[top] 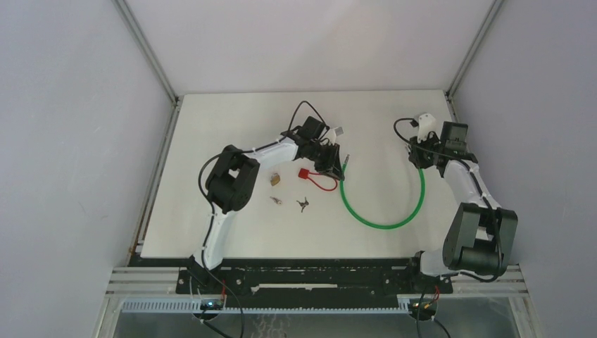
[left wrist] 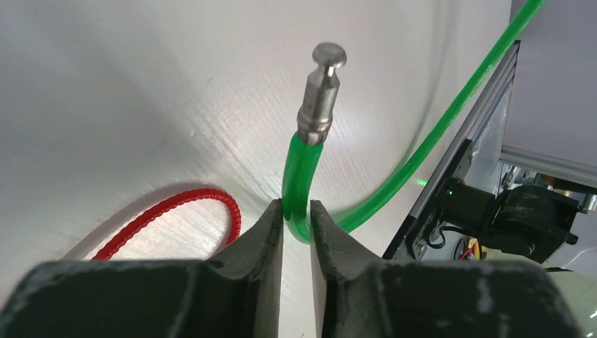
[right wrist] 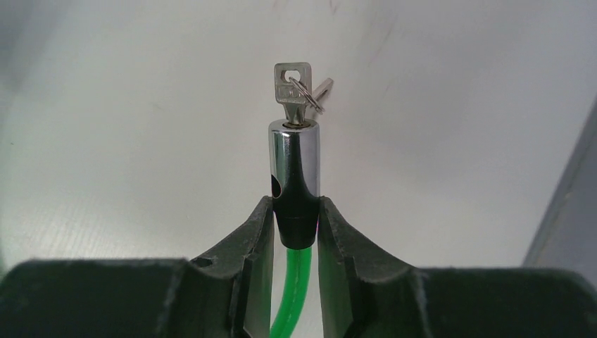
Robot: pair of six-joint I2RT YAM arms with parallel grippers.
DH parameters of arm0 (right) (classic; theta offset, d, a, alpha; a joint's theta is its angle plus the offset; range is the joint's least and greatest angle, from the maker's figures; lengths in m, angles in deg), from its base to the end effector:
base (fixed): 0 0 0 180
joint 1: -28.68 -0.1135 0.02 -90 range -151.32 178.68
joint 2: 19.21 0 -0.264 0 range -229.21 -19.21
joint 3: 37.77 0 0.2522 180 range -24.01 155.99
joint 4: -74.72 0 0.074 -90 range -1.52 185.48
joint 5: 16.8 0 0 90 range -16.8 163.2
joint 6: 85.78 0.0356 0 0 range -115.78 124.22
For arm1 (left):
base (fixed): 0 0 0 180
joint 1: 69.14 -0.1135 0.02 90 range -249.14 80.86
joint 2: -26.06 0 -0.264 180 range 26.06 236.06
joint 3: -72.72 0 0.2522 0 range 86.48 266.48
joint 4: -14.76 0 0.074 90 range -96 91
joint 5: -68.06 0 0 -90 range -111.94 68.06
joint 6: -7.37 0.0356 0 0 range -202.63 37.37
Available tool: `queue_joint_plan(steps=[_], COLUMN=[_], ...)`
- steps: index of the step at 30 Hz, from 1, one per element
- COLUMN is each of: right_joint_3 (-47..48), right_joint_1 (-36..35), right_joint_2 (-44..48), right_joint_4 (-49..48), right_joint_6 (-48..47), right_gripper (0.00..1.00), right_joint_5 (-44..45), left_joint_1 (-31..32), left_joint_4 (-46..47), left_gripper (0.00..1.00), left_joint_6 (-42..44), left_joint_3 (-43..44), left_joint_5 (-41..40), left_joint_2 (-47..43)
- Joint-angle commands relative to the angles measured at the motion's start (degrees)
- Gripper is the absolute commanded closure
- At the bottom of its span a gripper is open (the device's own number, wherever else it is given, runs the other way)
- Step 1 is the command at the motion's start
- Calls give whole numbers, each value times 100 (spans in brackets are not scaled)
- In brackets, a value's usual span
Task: Lock with the key
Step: Lock the lock at the center of the board.
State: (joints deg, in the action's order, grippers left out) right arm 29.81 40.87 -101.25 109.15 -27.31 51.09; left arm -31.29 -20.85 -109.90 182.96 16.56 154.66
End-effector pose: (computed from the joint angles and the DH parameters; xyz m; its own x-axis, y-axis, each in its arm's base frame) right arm 0.2941 -0.0498 0.2314 -0.6035 -0.3653 -0.7087 -0.4246 0.8996 -0.1021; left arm 0.3686 -0.3145 0.1580 -0.9201 0.2609 -0.2922 0.3912 0.5769 -0.7170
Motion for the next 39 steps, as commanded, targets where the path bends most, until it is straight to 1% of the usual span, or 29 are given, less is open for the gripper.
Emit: queue_joint_plan(steps=[1, 4, 8, 10, 12, 16, 20, 24, 28, 30, 34, 39], right_joint_3=[71, 67, 76, 135, 279, 578, 924, 1180, 1313, 1362, 1386, 1386], right_joint_1=[-13, -11, -14, -14, -6, 6, 115, 400, 669, 733, 776, 768], right_joint_2=[552, 782, 1019, 1064, 1067, 1038, 918, 854, 914, 946, 1067, 1179], right_joint_4=[-387, -441, -538, -516, -451, -385, -286, -245, -212, -218, -310, -452], right_joint_6=[-163, -245, -328, -365, -399, -431, -470, -389, -242, -101, 265, 457], right_gripper=[100, 100, 100, 100, 100, 100, 100, 100, 100, 100, 100, 100], right_joint_5=[-497, -597, -645, -643, -620, -421, -222, -314, -751, -959, -1495, -1996], left_joint_1=[4, -20, -118, -172, -218, -267, -293, -335, -348, -348, -344, -352], left_joint_4=[31, 12, -51, -73, -74, -91, -166, -204, -265, -250, -235, -269], left_gripper=[73, 65, 48, 41, 36, 28, 25, 24, 24, 25, 25, 24], left_joint_6=[275, 360, 389, 393, 410, 438, 503, 579, 868, 1003, 1220, 1868], left_joint_3=[371, 449, 579, 583, 583, 596, 626, 582, 482, 400, 222, -107], left_joint_5=[60, 61, 0, -23, -48, -99, -173, -181, -207, -73, 218, 150], left_joint_2=[16, 14, 33, 18, 7, -25, -34, -140, -454, -679, -1141, -1783])
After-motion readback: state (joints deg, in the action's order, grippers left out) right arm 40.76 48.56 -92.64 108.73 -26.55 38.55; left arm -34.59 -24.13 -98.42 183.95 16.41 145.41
